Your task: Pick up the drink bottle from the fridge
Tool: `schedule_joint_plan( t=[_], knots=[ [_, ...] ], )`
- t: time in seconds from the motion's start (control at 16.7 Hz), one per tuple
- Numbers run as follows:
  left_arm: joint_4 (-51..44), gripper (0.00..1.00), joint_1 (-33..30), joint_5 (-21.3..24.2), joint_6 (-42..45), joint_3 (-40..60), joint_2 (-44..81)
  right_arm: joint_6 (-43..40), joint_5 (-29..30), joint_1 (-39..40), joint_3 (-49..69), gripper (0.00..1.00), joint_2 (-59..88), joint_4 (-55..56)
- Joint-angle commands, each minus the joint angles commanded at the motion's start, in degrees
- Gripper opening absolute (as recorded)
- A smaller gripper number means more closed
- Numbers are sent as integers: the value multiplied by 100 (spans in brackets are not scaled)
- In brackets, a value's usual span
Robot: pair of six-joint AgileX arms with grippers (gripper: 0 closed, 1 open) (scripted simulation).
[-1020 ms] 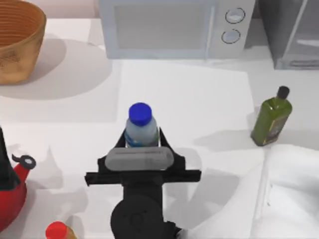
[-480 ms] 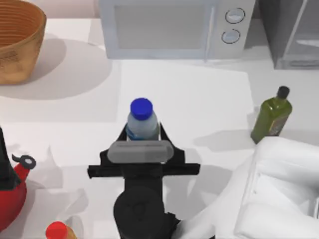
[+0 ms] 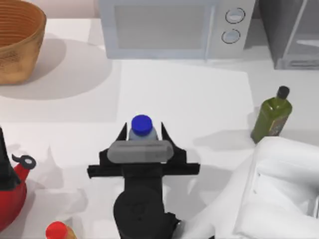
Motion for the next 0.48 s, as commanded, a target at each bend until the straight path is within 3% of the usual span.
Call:
schedule_joint_plan(
  t=[0.12, 0.48],
  knots=[
    [0, 100, 0, 0, 0, 0, 0, 0, 0, 0, 0, 98, 0, 0],
    [0, 100, 0, 0, 0, 0, 0, 0, 0, 0, 0, 100, 0, 0]
  ],
)
